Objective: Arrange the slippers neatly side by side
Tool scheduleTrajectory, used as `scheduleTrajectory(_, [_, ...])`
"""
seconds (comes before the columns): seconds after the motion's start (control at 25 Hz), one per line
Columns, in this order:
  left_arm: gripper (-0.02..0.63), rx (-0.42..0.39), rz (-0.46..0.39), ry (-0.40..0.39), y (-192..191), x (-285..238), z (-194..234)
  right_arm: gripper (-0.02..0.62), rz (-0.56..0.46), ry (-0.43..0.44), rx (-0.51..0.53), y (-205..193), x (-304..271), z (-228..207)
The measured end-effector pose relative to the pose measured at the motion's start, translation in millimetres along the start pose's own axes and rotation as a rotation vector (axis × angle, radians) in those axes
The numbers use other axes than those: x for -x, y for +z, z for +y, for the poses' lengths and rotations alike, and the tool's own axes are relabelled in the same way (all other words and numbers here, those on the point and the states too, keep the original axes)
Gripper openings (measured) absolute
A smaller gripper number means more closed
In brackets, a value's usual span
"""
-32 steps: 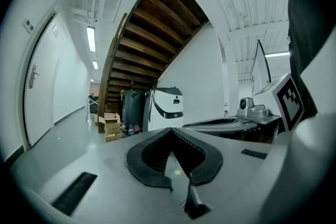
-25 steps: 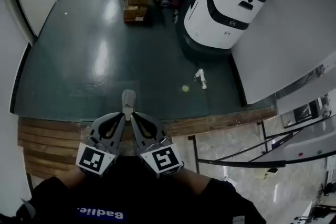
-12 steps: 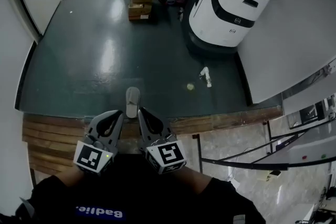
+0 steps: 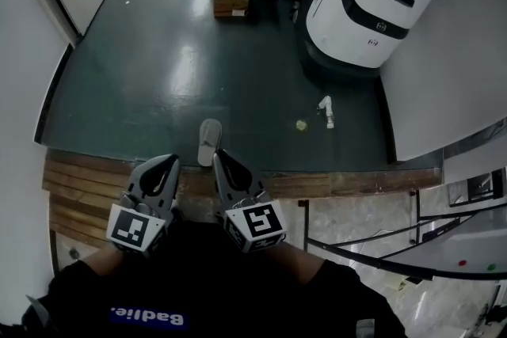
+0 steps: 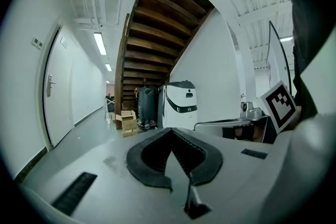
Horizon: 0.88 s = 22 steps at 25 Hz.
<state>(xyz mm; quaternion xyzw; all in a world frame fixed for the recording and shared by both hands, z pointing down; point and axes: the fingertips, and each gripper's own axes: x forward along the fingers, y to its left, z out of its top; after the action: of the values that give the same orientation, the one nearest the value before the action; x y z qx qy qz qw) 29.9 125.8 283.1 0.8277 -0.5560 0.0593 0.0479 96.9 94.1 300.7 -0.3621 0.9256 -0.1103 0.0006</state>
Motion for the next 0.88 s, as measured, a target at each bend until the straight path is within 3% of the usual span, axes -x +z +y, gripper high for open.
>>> scheduleTrajectory(0.4, [0.000,0.006,0.016,0.078,-8.8,4.2,1.1,0.000,0.051,0.052,0.013,-16.5,-6.6,-7.3])
scheduleTrajectory(0.88, [0.000,0.082,0.007,-0.003,-29.1,-8.9,79.1,0.003,0.158,-0.015,0.050,-42.3,-78.1,16.6])
